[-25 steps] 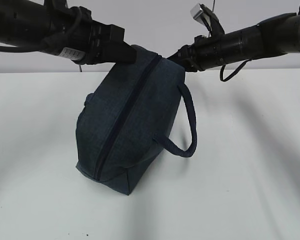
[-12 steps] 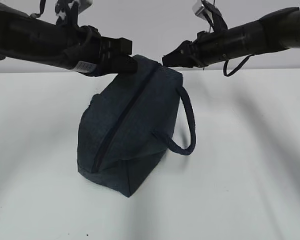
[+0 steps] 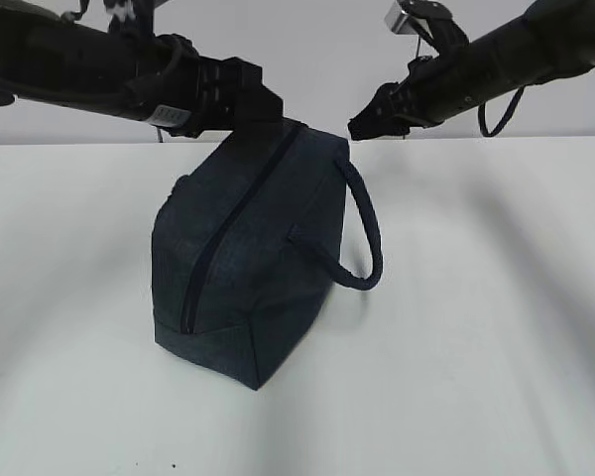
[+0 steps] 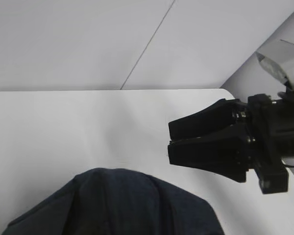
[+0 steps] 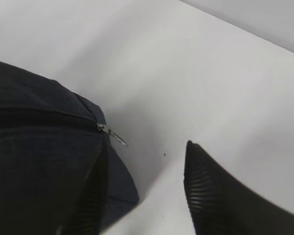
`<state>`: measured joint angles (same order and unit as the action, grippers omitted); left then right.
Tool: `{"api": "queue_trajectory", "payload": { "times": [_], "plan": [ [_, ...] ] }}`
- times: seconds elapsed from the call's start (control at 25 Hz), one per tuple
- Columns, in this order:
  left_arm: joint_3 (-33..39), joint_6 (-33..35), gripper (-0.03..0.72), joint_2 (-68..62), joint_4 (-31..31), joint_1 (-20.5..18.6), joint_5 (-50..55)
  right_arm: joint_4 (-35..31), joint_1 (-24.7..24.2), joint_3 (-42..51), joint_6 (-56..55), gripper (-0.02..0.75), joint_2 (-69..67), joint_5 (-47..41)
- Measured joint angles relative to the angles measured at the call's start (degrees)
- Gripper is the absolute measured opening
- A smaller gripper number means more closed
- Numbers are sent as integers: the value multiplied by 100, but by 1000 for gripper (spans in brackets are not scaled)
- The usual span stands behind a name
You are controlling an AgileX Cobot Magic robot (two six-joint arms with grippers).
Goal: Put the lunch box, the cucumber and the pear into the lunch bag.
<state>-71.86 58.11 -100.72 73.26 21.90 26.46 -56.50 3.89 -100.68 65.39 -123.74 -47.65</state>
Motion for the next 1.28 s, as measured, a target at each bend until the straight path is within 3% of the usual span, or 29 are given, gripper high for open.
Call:
{"api": "queue_trajectory", "payload": {
  "times": [0.32, 0.64, 0.92, 1.28],
  "plan": [
    [-175, 0, 412, 410, -746, 0, 240, 1728, 0, 0, -1435, 398, 595, -182],
    [-175, -240, 413, 1274, -1706, 0, 274, 3562, 0, 0, -3208, 397, 1181, -1083],
    [-175, -1897, 413, 1638, -3526, 0, 758, 4691, 0, 0, -4539, 398, 1550, -2037],
    [-175, -4614, 413, 1638, -6583, 0, 2346, 4753, 0, 0, -5003, 398, 1948, -2288]
  ]
}}
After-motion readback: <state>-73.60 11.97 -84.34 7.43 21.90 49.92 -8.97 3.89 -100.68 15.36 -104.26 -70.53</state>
